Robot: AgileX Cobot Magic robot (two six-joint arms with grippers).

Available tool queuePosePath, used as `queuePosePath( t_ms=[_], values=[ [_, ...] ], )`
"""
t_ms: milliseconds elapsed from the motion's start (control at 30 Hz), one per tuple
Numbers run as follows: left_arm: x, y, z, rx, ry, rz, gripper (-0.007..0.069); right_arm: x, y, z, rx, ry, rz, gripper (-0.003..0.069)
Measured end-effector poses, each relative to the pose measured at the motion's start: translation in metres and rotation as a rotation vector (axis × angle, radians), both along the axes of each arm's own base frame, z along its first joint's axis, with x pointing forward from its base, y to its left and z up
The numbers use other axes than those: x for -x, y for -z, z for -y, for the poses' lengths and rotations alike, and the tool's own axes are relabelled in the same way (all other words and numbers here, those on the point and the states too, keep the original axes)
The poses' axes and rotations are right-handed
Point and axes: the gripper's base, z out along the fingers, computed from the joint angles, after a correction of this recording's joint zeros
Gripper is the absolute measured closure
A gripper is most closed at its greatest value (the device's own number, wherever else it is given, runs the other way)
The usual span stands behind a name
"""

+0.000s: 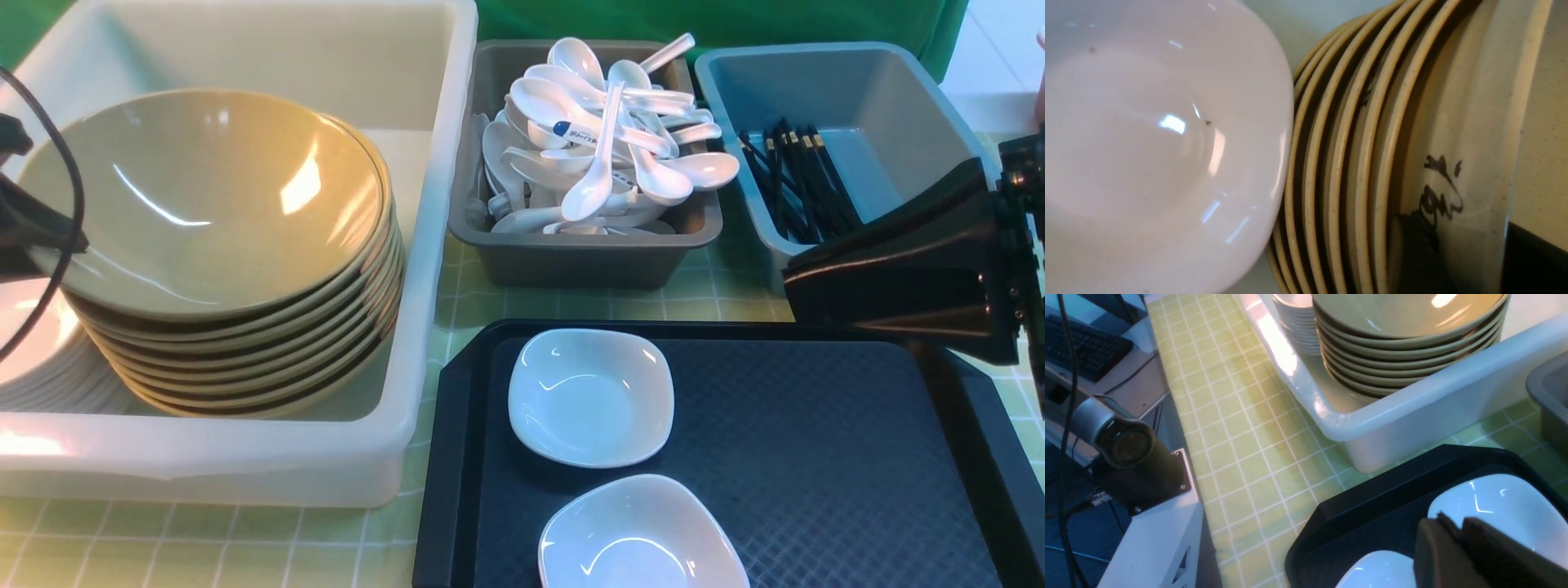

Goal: On green table put chopsticks spoon bowls plates into blue grey white boxes.
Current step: 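Place the tan bowl onto the bowl stack in the left bin with the left gripper, then grasp the small white bowl on the black tray by its rim with the left gripper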

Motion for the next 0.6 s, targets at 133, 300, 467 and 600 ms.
queuePosePath(
  t_ms=[133,300,467,600],
  values=[
    [0.0,-0.002,0.002,0.007,0.005,0.011,0.0301,0.0,0.0,0.0,0.0,-0.001,0.0,0.058],
    [0.003,-0.004,-0.001,-0.068,0.047,-0.015,0.0106,0.001,0.001,0.0,0.003,-0.014,-0.01,0.0573],
    [0.005,-0.025,-0.009,-0.171,0.064,-0.049,0.0037,0.003,0.001,0.0,0.006,-0.025,-0.016,0.0569],
    [0.007,-0.061,-0.01,-0.249,0.035,-0.069,0.0029,0.003,0.001,0.0,0.006,-0.027,-0.019,0.0567]
  ],
)
